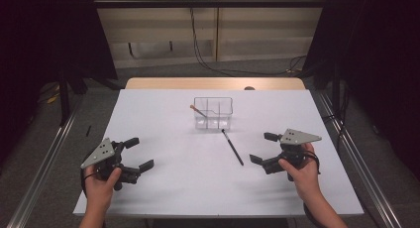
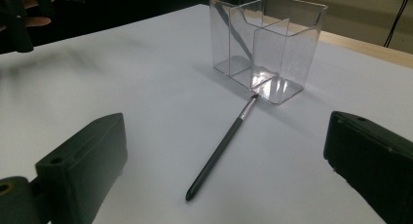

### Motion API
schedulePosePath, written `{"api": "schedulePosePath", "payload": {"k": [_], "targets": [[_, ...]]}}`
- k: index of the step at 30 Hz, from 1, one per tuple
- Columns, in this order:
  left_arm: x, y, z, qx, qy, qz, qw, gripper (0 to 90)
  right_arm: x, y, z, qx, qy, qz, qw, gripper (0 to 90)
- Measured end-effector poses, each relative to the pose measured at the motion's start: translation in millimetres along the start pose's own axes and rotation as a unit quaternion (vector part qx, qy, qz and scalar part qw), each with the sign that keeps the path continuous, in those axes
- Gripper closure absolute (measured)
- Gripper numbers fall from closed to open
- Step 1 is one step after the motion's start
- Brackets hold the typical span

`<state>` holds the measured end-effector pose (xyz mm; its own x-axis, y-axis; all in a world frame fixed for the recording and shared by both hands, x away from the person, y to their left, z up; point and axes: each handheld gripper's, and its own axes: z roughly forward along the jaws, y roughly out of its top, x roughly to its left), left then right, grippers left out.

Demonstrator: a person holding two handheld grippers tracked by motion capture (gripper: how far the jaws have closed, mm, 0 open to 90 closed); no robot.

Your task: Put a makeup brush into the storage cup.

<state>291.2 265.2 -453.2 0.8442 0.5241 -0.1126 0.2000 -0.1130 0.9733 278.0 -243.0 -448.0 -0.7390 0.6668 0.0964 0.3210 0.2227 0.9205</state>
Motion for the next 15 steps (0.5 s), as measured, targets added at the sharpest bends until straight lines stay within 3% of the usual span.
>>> {"api": "schedulePosePath", "payload": {"k": [15], "targets": [[-0.4,-2.0,4.1,0.001,-0.006,-0.002,1.0000,0.1,2.4,13.0,19.8,0.013,0.006,-0.005,0.9999,1.7]]}}
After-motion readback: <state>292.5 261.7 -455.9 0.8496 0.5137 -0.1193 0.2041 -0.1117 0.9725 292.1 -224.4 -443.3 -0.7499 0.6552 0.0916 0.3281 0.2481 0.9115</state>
